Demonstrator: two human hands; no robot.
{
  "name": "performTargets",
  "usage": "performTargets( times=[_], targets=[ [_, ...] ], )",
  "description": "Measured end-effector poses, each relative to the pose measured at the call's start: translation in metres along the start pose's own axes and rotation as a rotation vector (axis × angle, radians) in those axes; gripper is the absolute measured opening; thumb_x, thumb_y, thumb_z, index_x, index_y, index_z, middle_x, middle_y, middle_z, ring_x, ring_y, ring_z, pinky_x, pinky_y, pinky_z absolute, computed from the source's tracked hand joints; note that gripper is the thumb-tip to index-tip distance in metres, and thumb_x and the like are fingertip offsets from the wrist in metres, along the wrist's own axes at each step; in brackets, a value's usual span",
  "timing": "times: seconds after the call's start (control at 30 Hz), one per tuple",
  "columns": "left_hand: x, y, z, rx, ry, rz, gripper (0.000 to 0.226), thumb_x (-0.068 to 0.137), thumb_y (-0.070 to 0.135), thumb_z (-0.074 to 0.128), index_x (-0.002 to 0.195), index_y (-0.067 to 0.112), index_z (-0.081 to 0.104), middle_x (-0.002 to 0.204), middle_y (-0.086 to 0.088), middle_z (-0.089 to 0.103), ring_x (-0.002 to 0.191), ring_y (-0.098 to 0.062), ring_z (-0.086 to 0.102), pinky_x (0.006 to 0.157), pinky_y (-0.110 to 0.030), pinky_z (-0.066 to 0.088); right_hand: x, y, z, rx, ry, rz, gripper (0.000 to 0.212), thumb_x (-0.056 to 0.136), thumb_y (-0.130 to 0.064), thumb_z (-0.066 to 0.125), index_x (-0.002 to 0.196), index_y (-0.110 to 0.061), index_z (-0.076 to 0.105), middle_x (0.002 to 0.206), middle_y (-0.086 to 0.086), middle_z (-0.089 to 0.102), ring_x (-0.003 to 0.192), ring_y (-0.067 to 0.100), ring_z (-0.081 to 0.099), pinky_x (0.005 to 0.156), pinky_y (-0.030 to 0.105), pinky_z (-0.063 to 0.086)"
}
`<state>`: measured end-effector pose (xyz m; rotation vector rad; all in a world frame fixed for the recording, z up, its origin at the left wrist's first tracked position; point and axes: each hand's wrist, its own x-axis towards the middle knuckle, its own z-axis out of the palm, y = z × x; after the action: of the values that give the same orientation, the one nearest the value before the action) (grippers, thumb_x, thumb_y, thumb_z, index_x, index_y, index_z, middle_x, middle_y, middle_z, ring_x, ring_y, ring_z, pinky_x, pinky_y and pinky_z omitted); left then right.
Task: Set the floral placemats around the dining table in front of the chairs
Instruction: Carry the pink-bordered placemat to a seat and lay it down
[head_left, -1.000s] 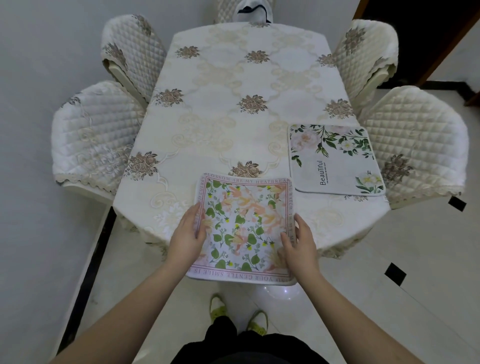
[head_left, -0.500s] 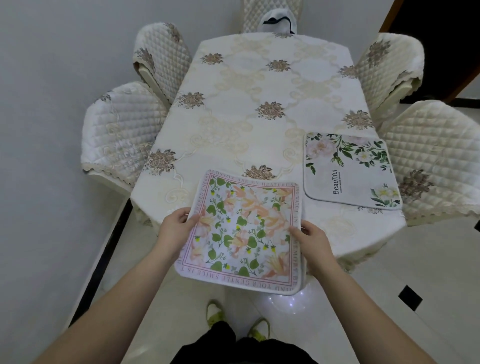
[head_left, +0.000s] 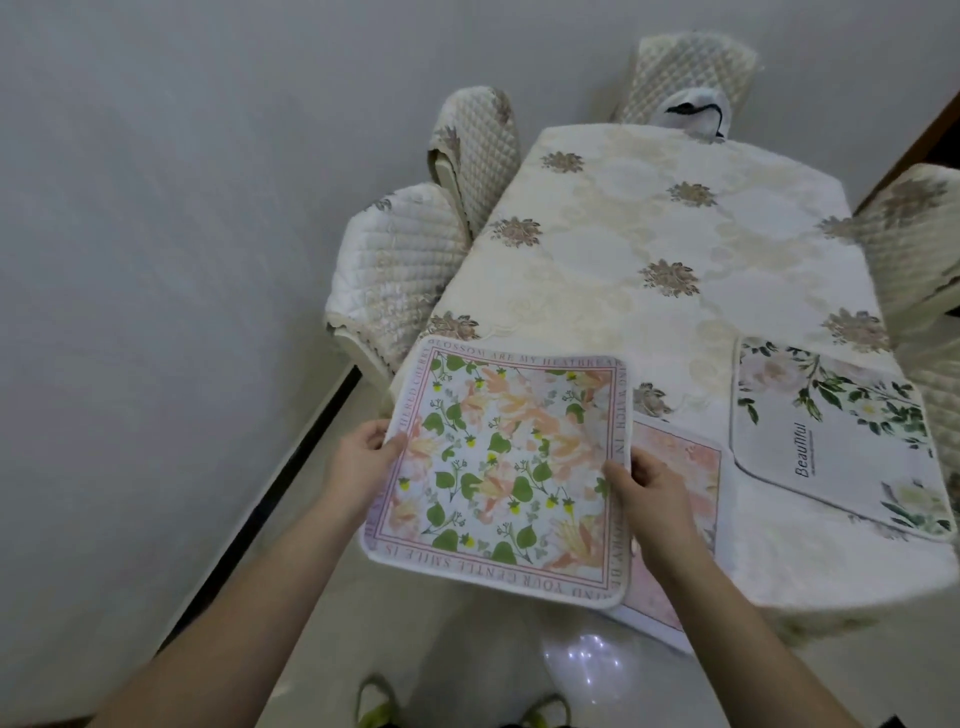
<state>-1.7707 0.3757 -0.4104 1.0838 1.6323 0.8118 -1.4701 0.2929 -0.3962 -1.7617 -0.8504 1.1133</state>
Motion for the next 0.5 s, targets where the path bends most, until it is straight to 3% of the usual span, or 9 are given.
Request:
performTargets(
  times=[0.13, 0.23, 0.37, 0.5],
  targets=[
    [0.012, -0.013, -0.063, -0.052, 0.002, -0.011, 0.005, 0.096, 0.022, 0.064, 0.098, 0.019, 0.068, 0.085, 0.000, 0.078, 0.072, -0.022, 0.076, 0.071, -0.045, 0.062, -0.005, -0.021, 0.058, -0.058, -0.002, -0.012, 0.016, 0.096, -0.020, 0.059, 0.108, -0.022, 0.069, 0.093, -0.006, 0.075, 0.079, 0.014, 0.073, 0.067, 0.036, 0.060],
    [0.020, -0.022, -0.116, -0.108, 0.021, -0.011, 0.007, 0.096, 0.023, 0.064, 0.101, 0.018, 0.067, 0.086, 0.001, 0.078, 0.072, -0.022, 0.076, 0.068, -0.043, 0.061, -0.010, -0.037, 0.100, -0.033, -0.037, 0.010, 0.016, 0.096, -0.017, 0.060, 0.108, -0.017, 0.070, 0.093, -0.002, 0.076, 0.078, 0.014, 0.073, 0.062, 0.029, 0.057],
    [0.027, -0.031, -0.181, -0.154, 0.054, -0.022, 0.018, 0.094, 0.023, 0.067, 0.108, 0.013, 0.066, 0.091, -0.003, 0.077, 0.071, -0.021, 0.076, 0.058, -0.033, 0.060, -0.022, -0.060, 0.159, -0.016, -0.090, 0.009, 0.014, 0.096, -0.015, 0.059, 0.104, -0.016, 0.070, 0.089, -0.002, 0.076, 0.076, 0.015, 0.074, 0.064, 0.030, 0.057],
    [0.036, -0.033, -0.235, -0.186, 0.085, -0.046, 0.015, 0.093, 0.022, 0.068, 0.105, 0.013, 0.068, 0.089, -0.005, 0.078, 0.074, -0.028, 0.076, 0.071, -0.047, 0.062, -0.035, -0.082, 0.209, 0.013, -0.141, -0.007, 0.014, 0.097, -0.013, 0.058, 0.106, -0.011, 0.068, 0.088, 0.000, 0.076, 0.074, 0.014, 0.074, 0.058, 0.026, 0.057]
  ],
)
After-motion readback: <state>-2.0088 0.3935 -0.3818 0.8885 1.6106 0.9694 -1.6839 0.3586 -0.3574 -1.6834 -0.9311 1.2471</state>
